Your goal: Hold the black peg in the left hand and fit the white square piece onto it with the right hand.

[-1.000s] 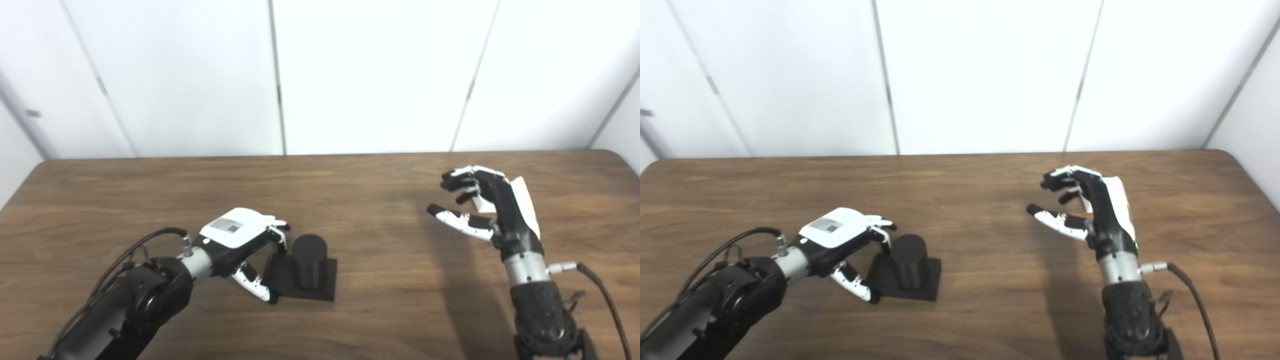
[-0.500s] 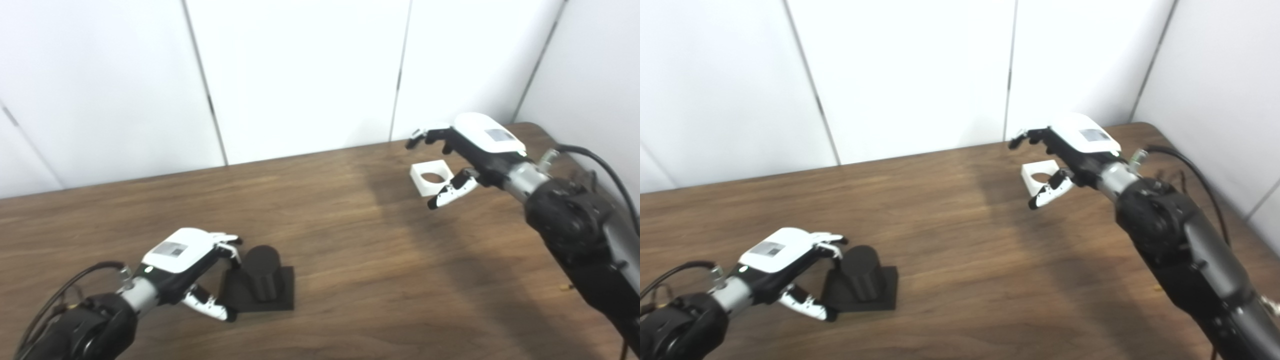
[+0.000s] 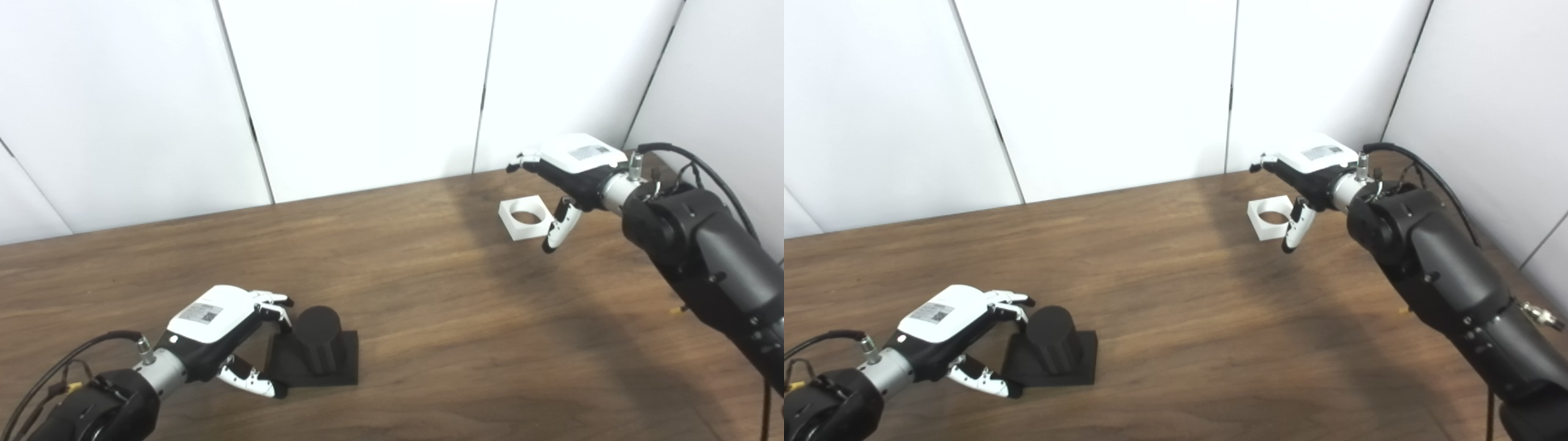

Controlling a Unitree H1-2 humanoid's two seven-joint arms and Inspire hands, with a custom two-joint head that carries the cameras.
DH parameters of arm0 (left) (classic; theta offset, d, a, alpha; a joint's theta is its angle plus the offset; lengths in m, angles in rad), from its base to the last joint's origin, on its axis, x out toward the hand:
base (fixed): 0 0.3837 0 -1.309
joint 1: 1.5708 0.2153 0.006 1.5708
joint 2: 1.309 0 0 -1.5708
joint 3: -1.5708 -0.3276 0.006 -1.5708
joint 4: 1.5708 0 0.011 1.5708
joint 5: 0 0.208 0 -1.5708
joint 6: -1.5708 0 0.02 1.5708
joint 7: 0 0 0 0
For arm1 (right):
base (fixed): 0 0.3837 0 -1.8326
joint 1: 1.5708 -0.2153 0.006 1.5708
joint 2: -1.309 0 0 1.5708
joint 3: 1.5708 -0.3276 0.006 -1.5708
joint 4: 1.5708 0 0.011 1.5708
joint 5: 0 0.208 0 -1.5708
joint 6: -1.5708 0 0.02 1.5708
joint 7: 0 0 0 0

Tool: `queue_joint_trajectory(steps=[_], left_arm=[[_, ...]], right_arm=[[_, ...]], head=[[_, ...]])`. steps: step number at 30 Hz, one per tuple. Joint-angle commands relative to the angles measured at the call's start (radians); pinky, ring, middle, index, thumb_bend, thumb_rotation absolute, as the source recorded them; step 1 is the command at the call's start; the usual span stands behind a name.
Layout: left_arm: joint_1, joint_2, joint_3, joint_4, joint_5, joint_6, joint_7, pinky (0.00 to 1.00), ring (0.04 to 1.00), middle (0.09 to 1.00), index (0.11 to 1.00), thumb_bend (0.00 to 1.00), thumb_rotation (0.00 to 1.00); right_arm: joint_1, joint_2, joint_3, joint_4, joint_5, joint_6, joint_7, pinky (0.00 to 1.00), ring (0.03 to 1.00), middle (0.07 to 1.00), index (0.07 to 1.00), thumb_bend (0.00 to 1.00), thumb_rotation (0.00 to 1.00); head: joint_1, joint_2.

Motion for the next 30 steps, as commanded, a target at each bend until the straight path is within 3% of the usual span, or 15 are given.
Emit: queue_joint_trajectory(steps=[1,11,15,30], left_arm=[[0.050,0.028,-0.039,0.036,0.035,-0.050,-0.038,0.70,0.861,0.863,0.489,0.52,0.06],[0.055,0.021,-0.032,0.023,0.024,-0.046,-0.050,0.69,0.856,0.856,0.489,0.52,0.06],[0.052,0.018,-0.034,0.019,0.022,-0.038,-0.059,0.70,0.862,0.863,0.489,0.52,0.06],[0.057,0.017,-0.027,0.002,0.006,-0.024,-0.073,0.72,0.873,0.872,0.489,0.52,0.06]], right_arm=[[-0.077,-0.024,0.003,0.030,-0.042,-0.011,-0.003,0.83,0.920,0.937,0.888,0.94,0.15],[-0.187,0.007,0.082,0.220,-0.106,-0.001,0.016,0.80,0.919,0.947,0.909,0.91,0.15],[-0.220,0.027,0.103,0.289,-0.112,-0.002,0.003,0.74,0.899,0.936,0.909,0.90,0.13],[-0.249,0.086,0.133,0.459,-0.089,-0.009,-0.058,0.71,0.878,0.915,0.884,0.85,0.11]], head=[[-0.002,0.000],[0.001,0.006],[0.007,0.008],[0.018,0.014]])
